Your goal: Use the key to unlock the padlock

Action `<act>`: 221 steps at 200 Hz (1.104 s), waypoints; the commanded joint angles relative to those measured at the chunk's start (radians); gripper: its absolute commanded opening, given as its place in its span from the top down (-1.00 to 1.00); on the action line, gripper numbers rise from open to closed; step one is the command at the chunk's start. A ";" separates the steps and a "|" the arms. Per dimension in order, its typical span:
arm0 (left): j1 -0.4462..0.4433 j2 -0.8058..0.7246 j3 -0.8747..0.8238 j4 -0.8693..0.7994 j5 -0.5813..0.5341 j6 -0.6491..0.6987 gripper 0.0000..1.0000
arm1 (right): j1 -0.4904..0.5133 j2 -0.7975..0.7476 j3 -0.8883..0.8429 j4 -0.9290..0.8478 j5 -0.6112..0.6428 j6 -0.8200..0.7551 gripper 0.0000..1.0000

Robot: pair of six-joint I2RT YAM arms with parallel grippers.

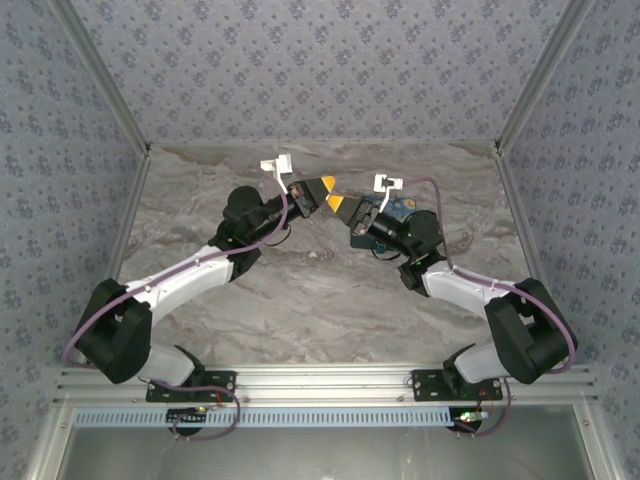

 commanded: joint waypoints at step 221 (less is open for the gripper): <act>0.073 -0.112 0.070 -0.509 -0.042 0.300 -0.49 | -0.014 -0.364 -0.109 -0.780 0.199 -0.372 1.00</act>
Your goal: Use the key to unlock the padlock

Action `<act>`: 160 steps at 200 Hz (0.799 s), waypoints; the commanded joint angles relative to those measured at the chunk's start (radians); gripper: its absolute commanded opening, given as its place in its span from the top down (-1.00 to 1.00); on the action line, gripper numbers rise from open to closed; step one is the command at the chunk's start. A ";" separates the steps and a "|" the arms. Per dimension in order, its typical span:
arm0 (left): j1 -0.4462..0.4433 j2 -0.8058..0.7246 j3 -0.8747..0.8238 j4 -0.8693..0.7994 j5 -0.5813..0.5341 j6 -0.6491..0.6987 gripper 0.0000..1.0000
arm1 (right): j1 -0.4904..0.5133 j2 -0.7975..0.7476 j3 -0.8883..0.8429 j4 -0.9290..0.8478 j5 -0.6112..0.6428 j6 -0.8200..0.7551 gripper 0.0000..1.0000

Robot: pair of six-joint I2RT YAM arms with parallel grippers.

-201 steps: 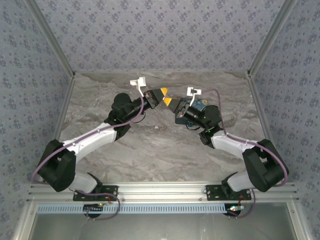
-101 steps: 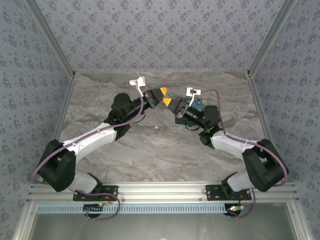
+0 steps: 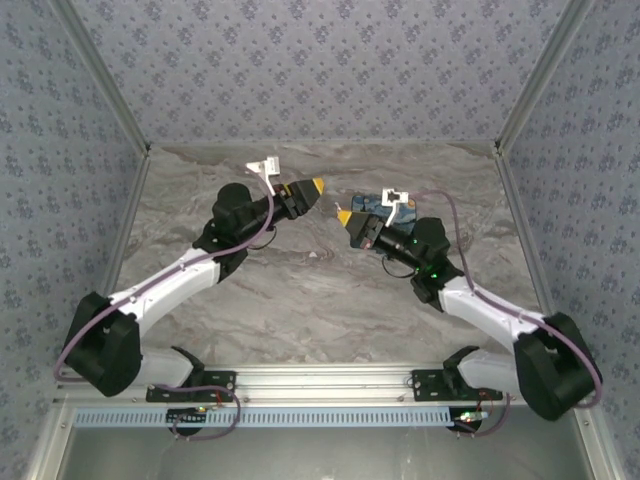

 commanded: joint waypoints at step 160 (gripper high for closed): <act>0.037 0.735 0.590 -0.496 0.252 0.155 -0.99 | -0.002 -0.519 -0.107 -1.027 0.370 -0.156 1.00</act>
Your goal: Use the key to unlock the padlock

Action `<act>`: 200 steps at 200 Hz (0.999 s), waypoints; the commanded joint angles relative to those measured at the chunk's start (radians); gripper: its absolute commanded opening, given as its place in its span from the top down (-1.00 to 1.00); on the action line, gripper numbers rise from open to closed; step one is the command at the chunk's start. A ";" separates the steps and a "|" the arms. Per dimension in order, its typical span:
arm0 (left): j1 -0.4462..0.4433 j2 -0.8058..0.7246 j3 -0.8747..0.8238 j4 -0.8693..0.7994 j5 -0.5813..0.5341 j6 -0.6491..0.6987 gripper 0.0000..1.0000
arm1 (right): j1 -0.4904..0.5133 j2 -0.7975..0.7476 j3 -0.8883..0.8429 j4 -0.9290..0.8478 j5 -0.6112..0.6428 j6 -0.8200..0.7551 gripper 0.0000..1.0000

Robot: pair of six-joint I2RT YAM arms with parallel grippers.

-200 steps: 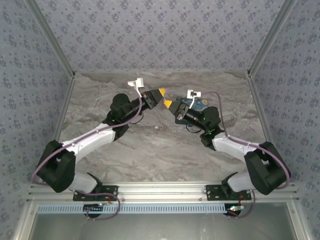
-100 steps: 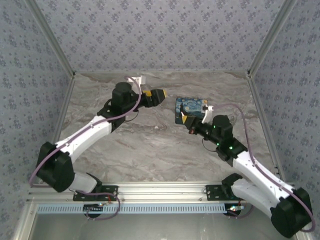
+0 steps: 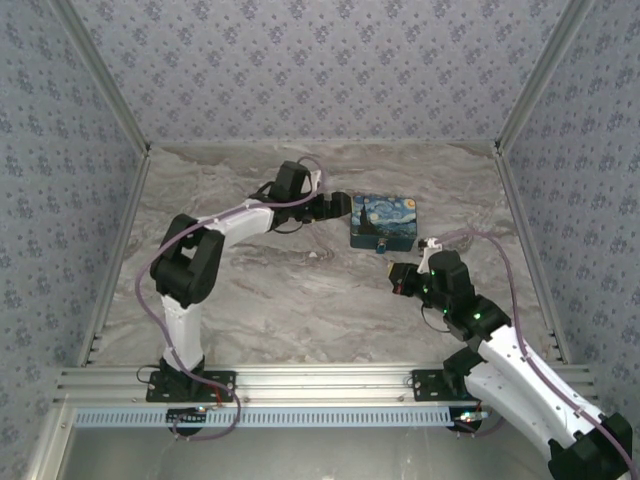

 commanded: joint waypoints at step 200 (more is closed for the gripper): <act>0.014 0.123 -0.022 -0.026 0.023 -0.029 -0.27 | 0.041 -0.026 0.001 -0.086 0.081 0.036 1.00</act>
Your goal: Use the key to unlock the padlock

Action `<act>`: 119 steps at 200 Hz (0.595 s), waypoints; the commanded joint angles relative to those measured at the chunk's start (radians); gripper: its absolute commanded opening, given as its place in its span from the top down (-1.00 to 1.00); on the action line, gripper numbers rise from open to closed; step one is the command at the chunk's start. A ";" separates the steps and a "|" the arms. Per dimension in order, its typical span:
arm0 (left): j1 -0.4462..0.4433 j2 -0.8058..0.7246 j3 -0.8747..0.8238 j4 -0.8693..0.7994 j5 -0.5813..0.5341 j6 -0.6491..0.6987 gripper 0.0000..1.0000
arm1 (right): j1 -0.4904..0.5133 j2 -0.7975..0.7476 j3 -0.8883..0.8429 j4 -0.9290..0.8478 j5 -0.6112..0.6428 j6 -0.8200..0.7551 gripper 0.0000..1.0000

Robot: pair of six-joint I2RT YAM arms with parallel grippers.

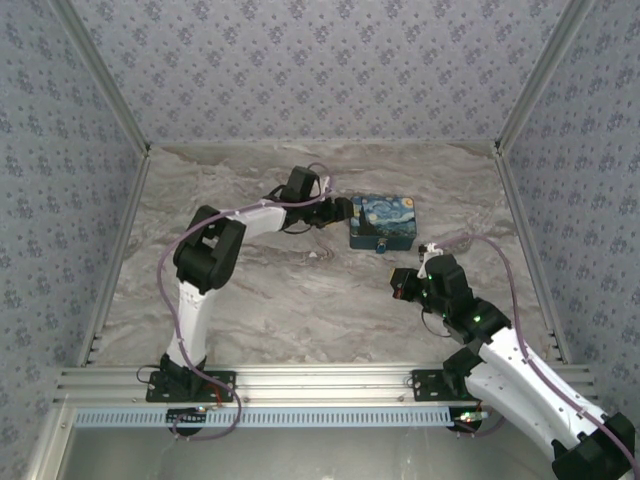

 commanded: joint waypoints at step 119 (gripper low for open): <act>0.178 -0.218 -0.409 -0.070 -0.033 0.090 -0.08 | -0.015 0.003 -0.001 -0.026 0.016 -0.003 1.00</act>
